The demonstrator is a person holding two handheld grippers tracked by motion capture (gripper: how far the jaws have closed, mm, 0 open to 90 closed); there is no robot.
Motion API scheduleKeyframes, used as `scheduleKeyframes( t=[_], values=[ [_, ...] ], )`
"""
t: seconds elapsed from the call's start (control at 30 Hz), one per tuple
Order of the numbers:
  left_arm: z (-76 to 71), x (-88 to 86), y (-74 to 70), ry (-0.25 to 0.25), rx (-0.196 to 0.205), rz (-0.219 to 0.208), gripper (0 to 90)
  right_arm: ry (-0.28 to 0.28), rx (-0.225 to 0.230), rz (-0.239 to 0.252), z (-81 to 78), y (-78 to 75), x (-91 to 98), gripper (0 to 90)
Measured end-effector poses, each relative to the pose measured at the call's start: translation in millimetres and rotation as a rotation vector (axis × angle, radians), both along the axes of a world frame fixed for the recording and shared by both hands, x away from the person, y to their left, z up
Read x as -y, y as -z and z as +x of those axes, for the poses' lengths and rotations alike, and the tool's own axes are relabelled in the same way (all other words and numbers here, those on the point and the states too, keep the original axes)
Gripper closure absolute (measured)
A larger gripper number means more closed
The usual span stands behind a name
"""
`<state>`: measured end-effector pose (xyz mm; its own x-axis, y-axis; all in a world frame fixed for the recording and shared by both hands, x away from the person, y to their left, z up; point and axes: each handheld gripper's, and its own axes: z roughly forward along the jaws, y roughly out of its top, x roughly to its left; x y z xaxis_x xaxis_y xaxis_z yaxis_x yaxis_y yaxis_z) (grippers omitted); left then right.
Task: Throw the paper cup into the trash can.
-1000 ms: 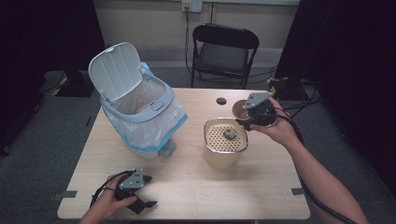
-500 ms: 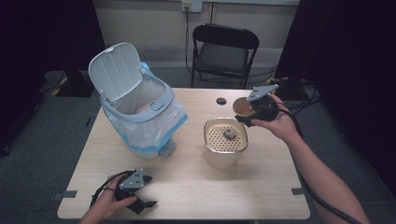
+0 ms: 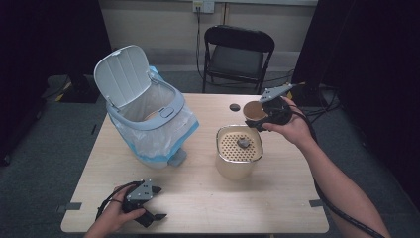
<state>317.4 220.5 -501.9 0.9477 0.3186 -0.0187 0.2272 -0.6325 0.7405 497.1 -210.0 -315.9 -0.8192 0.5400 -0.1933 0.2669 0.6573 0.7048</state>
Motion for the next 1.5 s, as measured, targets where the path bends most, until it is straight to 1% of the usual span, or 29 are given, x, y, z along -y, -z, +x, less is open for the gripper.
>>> scheduleKeyframes(
  t=[0.03,0.07,0.13,0.17,0.33,0.63,0.73,0.83,1.03,1.17,1.3,1.5],
  values=[
    [0.1,0.0,-0.2,0.001,0.001,0.002,10.8,0.002,-0.007,0.010,1.0,-1.7,-0.9,27.7],
    [0.1,0.0,-0.2,0.001,0.001,0.002,10.8,0.002,-0.007,0.010,1.0,-1.7,-0.9,27.7],
    [0.0,0.0,-0.2,0.000,0.001,0.002,10.8,0.010,-0.029,0.039,2.8,-4.9,-2.1,27.7],
    [0.0,-0.1,-0.4,0.000,-0.001,0.004,10.8,0.016,-0.030,0.046,3.2,-5.8,-2.9,27.7],
    [0.0,0.0,-0.3,0.000,-0.001,0.003,10.8,0.012,-0.031,0.047,4.8,-10.2,-6.2,27.7],
    [0.1,-0.2,-0.6,0.003,0.000,0.004,10.8,-0.010,-0.060,0.061,6.3,-18.0,-16.9,27.7],
    [0.1,-0.2,-0.6,0.004,0.000,0.004,10.8,-0.017,-0.061,0.061,7.1,-19.8,-19.4,27.6],
    [0.2,-0.2,-0.5,0.003,-0.001,0.005,10.8,-0.024,-0.072,0.076,7.5,-23.9,-23.8,27.5],
    [0.1,-0.3,-0.6,0.003,-0.002,0.006,10.7,-0.041,-0.076,0.075,8.7,-30.2,-29.2,27.5],
    [0.1,-0.3,-0.6,0.003,-0.001,0.006,10.8,-0.055,-0.085,0.067,9.0,-35.9,-36.4,27.4],
    [0.1,-0.3,-0.6,0.003,-0.002,0.006,10.8,-0.076,-0.087,0.071,9.6,-39.4,-43.1,27.4],
    [0.1,-0.3,-0.6,0.003,-0.002,0.006,10.8,-0.087,-0.093,0.074,12.7,-45.8,-51.3,27.4]
  ],
)
